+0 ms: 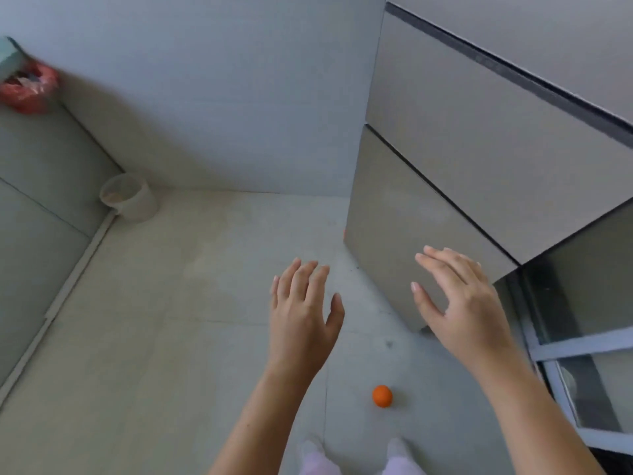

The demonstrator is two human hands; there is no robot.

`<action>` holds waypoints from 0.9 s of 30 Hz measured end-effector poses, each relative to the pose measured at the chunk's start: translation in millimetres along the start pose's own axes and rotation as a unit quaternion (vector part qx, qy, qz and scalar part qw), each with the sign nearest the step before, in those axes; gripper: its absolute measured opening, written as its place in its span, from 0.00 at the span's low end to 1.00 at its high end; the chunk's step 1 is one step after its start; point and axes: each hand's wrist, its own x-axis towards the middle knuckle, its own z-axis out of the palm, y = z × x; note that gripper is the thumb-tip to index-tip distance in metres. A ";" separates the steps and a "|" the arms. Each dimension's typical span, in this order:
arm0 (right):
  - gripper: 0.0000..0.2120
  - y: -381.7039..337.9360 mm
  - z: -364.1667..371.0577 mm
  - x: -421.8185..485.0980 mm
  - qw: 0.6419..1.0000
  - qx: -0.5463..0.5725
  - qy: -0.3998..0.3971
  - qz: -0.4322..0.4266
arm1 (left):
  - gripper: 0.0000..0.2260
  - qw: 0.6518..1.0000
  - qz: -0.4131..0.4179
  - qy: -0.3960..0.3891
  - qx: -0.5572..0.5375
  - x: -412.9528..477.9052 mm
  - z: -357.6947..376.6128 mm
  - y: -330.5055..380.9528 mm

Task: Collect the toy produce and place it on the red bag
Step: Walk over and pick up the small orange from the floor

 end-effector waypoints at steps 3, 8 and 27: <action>0.19 2.2 -4.4 -21.3 0.999 -0.018 0.003 0.041 | 0.16 0.999 0.020 -0.019 -0.031 -3.7 8.8 3.0; 0.18 17.2 -18.7 -55.5 0.995 -0.027 0.021 0.090 | 0.16 0.996 0.040 -0.049 -0.064 -21.2 20.7 19.5; 0.18 124.2 -51.1 -233.8 0.985 -0.005 0.028 0.173 | 0.16 0.977 0.067 -0.171 -0.105 -150.2 101.3 143.4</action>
